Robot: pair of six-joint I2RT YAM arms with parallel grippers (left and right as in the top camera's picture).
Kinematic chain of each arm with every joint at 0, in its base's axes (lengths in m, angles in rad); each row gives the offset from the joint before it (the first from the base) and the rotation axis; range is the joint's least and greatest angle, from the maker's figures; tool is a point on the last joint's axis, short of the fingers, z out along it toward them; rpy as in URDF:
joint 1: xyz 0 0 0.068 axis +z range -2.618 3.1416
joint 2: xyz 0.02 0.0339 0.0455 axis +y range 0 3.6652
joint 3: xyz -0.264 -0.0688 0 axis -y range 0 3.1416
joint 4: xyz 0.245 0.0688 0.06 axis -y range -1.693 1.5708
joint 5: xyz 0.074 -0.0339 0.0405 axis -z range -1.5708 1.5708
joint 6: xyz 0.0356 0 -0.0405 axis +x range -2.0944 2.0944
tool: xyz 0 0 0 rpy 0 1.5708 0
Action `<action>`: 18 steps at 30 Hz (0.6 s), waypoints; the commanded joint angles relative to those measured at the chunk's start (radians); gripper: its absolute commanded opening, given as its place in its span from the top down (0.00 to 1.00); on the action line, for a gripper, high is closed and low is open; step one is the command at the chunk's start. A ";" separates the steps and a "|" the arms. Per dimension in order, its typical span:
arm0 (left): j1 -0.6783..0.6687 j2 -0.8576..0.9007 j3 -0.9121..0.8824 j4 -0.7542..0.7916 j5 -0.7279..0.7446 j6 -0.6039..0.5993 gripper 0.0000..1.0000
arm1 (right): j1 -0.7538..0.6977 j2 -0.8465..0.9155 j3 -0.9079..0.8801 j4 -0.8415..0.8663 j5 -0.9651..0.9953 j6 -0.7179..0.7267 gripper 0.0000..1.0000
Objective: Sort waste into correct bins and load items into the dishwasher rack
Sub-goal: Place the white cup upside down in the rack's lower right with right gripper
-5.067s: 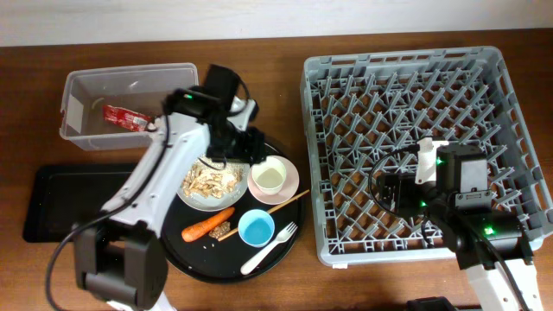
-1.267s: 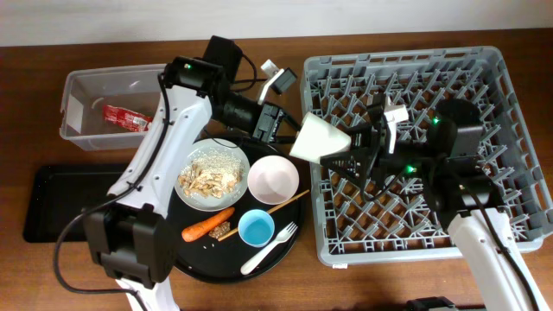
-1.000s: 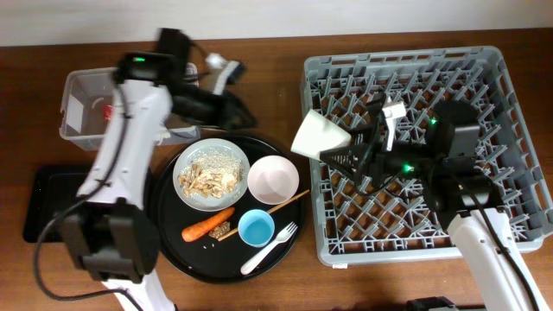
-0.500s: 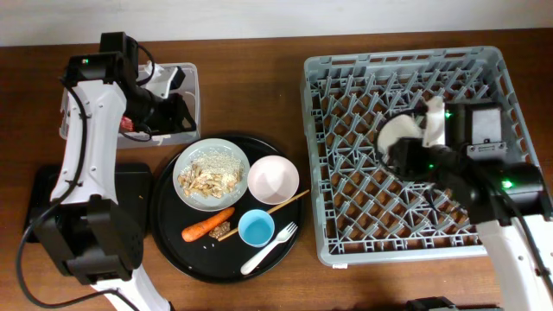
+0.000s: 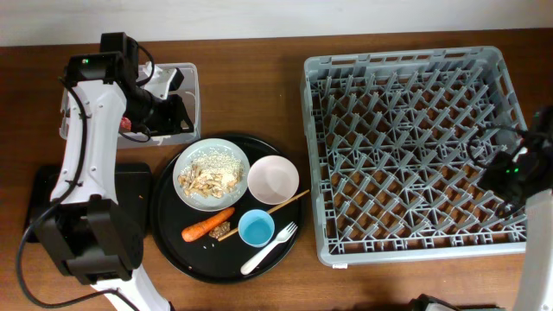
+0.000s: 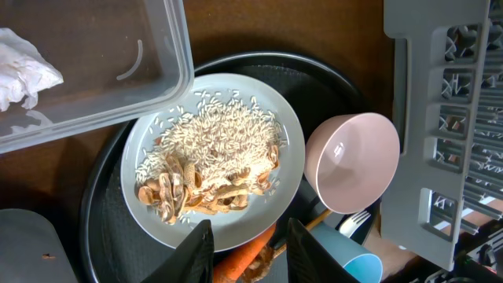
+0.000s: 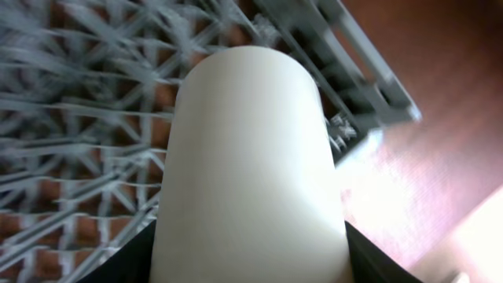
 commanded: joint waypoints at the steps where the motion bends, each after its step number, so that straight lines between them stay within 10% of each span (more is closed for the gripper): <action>1: 0.000 -0.002 0.008 -0.014 -0.007 -0.006 0.70 | -0.071 0.089 0.021 -0.029 -0.035 0.013 0.66; 6: 0.000 -0.002 0.008 -0.015 -0.007 -0.005 0.70 | -0.095 0.205 0.021 -0.046 -0.055 0.012 0.66; 15: 0.000 -0.002 0.008 -0.023 -0.007 -0.005 0.69 | -0.095 0.266 0.021 -0.019 -0.055 0.013 0.17; 18: 0.000 -0.002 0.008 -0.023 -0.007 -0.005 0.69 | -0.095 0.266 0.021 -0.013 -0.056 0.013 0.16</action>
